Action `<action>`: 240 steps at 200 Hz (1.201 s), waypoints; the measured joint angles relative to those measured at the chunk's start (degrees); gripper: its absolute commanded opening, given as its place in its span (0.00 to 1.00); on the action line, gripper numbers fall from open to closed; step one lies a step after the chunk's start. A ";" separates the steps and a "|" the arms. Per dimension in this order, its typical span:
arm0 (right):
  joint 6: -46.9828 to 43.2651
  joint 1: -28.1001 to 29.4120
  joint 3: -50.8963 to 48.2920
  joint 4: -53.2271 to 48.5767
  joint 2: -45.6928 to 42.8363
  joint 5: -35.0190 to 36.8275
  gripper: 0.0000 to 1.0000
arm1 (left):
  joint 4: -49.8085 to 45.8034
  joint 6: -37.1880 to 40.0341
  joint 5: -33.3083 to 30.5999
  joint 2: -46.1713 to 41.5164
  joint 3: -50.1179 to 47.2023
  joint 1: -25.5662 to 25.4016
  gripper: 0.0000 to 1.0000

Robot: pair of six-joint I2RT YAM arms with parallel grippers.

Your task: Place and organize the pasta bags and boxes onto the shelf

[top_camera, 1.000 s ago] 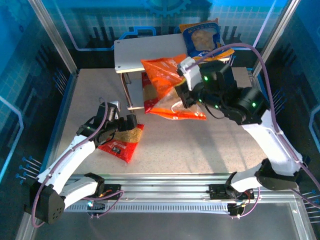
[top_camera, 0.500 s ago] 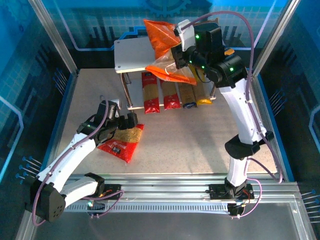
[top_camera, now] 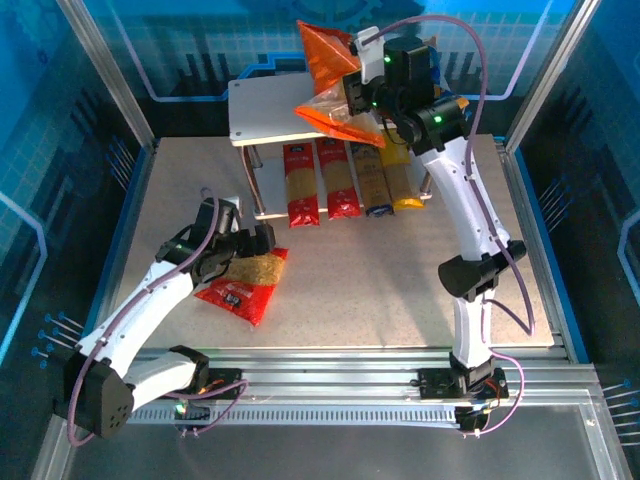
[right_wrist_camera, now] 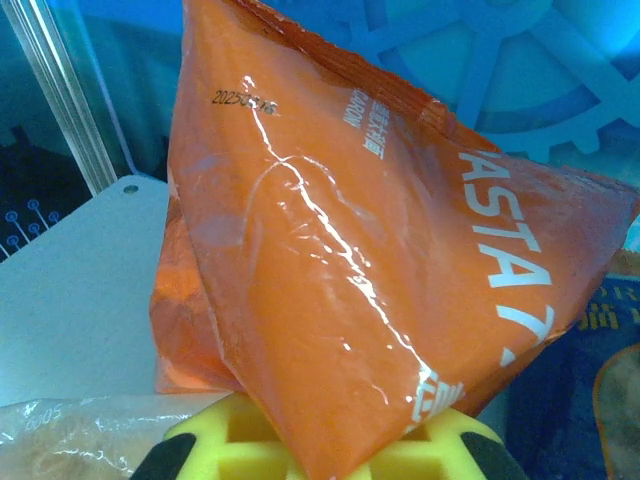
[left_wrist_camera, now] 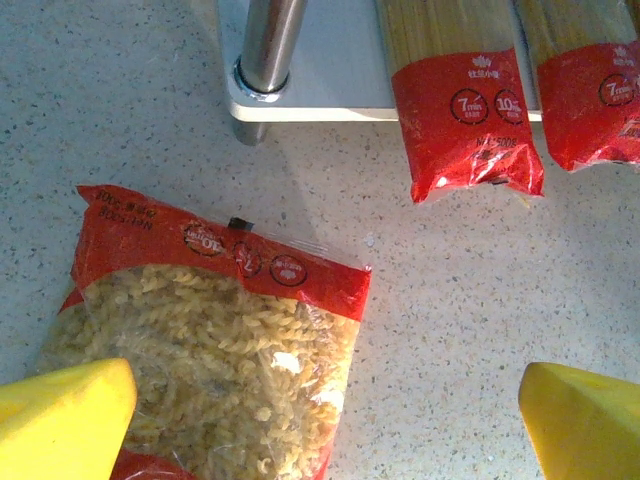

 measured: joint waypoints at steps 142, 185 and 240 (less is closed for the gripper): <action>-12.15 1.20 0.96 3.63 2.78 5.51 0.00 | 0.15 0.00 0.04 3.91 0.52 0.22 0.99; -14.01 1.55 1.57 4.02 4.13 6.32 0.00 | 0.13 0.00 0.02 3.98 0.52 0.22 0.99; -13.09 1.53 1.77 4.46 6.14 7.41 0.30 | 0.11 0.02 0.02 3.96 0.52 0.22 0.99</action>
